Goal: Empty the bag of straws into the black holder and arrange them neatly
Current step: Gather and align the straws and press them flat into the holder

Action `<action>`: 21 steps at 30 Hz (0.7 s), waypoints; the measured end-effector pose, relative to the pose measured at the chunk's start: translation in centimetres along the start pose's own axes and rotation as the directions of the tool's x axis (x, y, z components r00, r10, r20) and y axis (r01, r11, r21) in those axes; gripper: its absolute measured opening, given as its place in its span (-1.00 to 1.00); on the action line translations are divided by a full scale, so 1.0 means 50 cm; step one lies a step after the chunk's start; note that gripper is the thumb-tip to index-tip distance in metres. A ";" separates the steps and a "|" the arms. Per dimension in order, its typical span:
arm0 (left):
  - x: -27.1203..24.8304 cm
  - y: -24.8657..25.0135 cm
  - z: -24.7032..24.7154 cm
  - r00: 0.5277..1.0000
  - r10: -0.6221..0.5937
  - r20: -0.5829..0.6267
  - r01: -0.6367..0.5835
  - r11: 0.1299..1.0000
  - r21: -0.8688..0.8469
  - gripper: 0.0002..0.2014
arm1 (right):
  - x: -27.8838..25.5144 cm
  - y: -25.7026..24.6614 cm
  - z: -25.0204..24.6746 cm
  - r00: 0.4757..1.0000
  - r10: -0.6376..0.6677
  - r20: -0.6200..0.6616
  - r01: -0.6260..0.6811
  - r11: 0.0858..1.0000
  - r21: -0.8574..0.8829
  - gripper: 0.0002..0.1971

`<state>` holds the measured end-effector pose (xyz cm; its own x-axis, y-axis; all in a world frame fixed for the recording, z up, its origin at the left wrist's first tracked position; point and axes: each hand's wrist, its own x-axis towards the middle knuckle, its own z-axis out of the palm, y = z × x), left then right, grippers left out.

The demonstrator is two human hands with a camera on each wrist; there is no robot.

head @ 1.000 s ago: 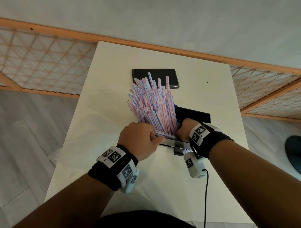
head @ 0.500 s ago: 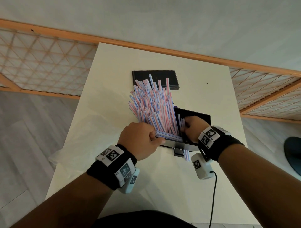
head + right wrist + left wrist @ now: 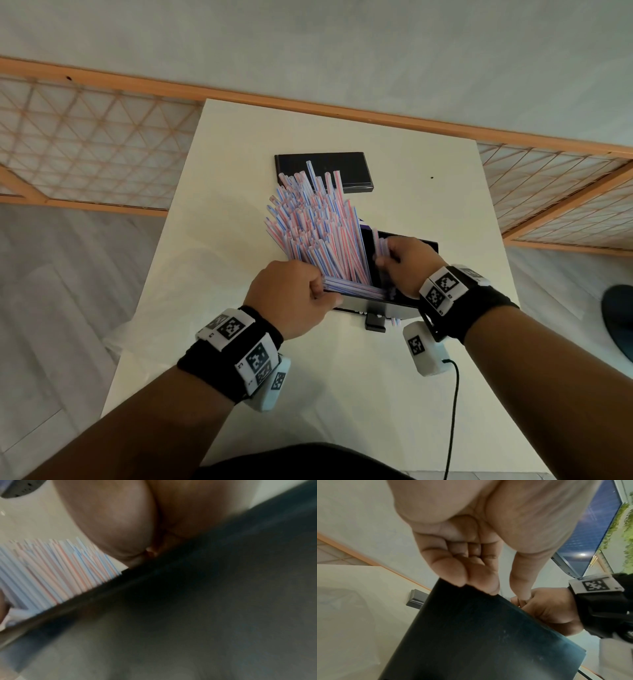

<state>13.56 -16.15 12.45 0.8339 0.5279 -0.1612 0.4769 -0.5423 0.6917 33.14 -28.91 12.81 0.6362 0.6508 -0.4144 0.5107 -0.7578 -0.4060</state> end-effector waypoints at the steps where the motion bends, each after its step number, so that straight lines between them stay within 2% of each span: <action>1: -0.001 0.000 -0.001 1.000 0.001 0.002 -0.001 1.000 -0.008 -0.64 | -0.003 -0.002 -0.009 0.999 -0.014 -0.038 0.014 1.000 0.014 -0.84; 4: -0.003 0.001 -0.005 1.000 0.003 -0.019 -0.004 0.999 -0.046 -0.67 | -0.025 -0.013 -0.043 0.973 -0.138 -0.185 0.159 0.982 0.099 -0.91; 7: 0.001 -0.005 -0.005 0.997 -0.010 -0.081 0.005 0.998 -0.060 -0.67 | -0.072 -0.039 -0.069 0.903 -0.316 -0.292 0.354 0.932 0.084 -0.86; 9: 0.004 -0.010 -0.004 0.994 -0.012 -0.108 0.007 0.999 -0.045 -0.66 | -0.097 -0.052 -0.057 0.856 -0.424 -0.296 0.441 0.897 -0.008 -0.85; 11: 0.004 -0.014 -0.003 0.992 -0.023 -0.121 0.018 0.999 -0.041 -0.69 | -0.109 -0.054 -0.016 0.852 -0.473 -0.223 0.480 0.877 -0.024 -0.89; 14: -0.001 -0.011 -0.007 0.986 -0.023 -0.163 0.018 0.999 -0.030 -0.70 | -0.107 -0.037 0.053 0.909 -0.415 -0.043 0.414 0.910 -0.027 -0.88; 15: -0.002 -0.011 -0.010 0.983 -0.035 -0.178 0.030 0.999 -0.029 -0.70 | -0.106 -0.029 0.066 0.927 -0.374 -0.029 0.373 0.927 -0.033 -0.83; 19: -0.002 -0.005 -0.025 0.969 -0.105 -0.225 0.096 0.994 -0.049 -0.67 | -0.101 -0.013 0.063 0.974 -0.201 -0.104 0.196 0.979 -0.060 -0.60; 21: 0.003 -0.002 -0.028 0.956 -0.153 -0.252 0.138 0.987 -0.077 -0.64 | -0.094 -0.012 0.050 0.992 -0.099 -0.085 0.095 0.994 -0.049 -0.48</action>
<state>13.23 -15.12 13.35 0.6538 0.7521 -0.0827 0.5645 -0.4122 0.7151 28.41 -31.38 12.96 0.6296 0.7160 -0.3017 0.5964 -0.6942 -0.4030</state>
